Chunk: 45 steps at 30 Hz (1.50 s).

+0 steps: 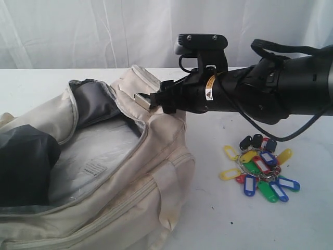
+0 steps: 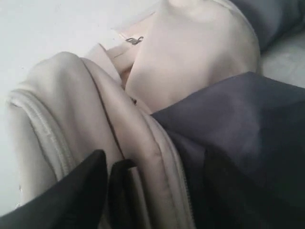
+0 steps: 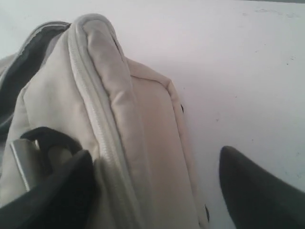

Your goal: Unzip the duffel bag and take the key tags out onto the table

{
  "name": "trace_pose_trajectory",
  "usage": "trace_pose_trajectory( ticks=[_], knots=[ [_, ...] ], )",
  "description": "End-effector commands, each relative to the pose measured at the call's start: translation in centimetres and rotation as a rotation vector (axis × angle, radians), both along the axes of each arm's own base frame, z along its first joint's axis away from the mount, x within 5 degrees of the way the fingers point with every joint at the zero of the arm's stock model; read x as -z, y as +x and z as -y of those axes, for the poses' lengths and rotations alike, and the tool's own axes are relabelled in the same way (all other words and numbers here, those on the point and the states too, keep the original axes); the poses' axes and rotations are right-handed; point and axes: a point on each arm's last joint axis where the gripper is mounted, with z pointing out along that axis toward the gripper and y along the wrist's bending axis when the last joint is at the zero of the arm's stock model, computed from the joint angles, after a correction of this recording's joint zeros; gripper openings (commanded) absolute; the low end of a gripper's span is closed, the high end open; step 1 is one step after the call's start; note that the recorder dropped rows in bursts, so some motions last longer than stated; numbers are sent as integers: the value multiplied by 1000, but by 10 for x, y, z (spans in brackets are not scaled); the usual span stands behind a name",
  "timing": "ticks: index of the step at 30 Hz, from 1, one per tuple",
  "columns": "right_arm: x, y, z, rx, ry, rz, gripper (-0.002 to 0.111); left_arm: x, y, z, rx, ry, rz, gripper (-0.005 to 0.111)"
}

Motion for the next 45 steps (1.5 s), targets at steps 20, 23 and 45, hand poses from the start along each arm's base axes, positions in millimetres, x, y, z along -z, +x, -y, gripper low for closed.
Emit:
trace_pose_trajectory(
  ticks=[20, 23, 45],
  knots=[
    [35, -29, 34, 10, -489, -423, 0, 64, 90, 7, -38, -78, 44, 24],
    [36, -37, 27, -81, -445, -490, 0, 73, 108, 8, -88, -133, 23, 25],
    [-90, -39, 62, -14, -69, 95, 51, -14, 128, 7, -75, -182, 372, 29]
  ],
)
